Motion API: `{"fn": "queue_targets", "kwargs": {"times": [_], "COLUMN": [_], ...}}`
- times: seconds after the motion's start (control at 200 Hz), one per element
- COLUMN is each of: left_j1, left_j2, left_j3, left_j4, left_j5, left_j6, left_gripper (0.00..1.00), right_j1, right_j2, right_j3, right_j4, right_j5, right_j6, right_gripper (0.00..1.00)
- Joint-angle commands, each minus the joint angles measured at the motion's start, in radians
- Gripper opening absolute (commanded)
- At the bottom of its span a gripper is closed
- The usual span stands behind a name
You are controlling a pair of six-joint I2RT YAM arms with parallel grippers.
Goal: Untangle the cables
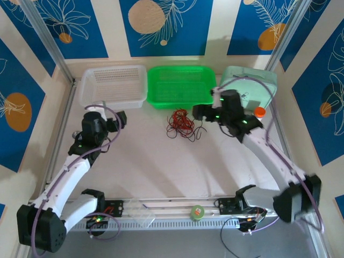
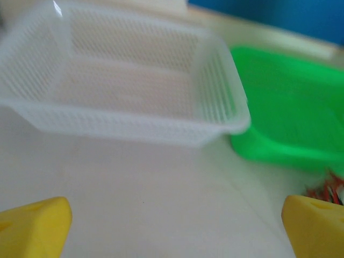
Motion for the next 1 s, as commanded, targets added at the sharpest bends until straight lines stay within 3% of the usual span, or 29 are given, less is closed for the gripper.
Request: {"fn": "queue_targets", "kwargs": {"times": [0.0, 0.205, 0.36, 0.505, 0.675, 0.775, 0.84, 0.995], "left_j1": [-0.078, -0.178, -0.218, -0.235, -0.246, -0.248, -0.249, -0.254], "left_j2": [0.01, 0.026, 0.016, -0.006, -0.024, -0.036, -0.04, -0.005], "left_j3": [0.045, 0.051, 0.028, -0.005, -0.017, -0.01, 0.003, 0.087], "left_j4": [-0.166, -0.218, -0.247, -0.25, -0.263, -0.282, -0.304, -0.437], "left_j5": [0.047, 0.043, 0.043, 0.042, 0.039, 0.036, 0.036, 0.044], "left_j6": [-0.052, -0.088, -0.099, -0.118, -0.126, -0.121, -0.119, -0.113], "left_gripper": [1.0, 1.0, 1.0, 1.0, 1.0, 1.0, 1.0, 1.0], "right_j1": [0.104, 0.157, 0.163, 0.173, 0.198, 0.227, 0.254, 0.331], "right_j2": [0.167, 0.482, 0.591, 0.629, 0.633, 0.597, 0.565, 0.482], "right_j3": [0.08, 0.228, 0.265, 0.237, 0.214, 0.19, 0.174, 0.131], "right_j4": [-0.15, -0.13, -0.127, -0.075, -0.067, -0.079, -0.094, -0.107], "right_j5": [-0.006, 0.127, 0.244, 0.262, 0.268, 0.271, 0.268, 0.191], "right_j6": [0.076, 0.14, 0.175, 0.196, 0.211, 0.226, 0.244, 0.323], "right_gripper": [0.83, 0.72, 0.68, 0.54, 0.2, 0.06, 0.0, 0.0]}}
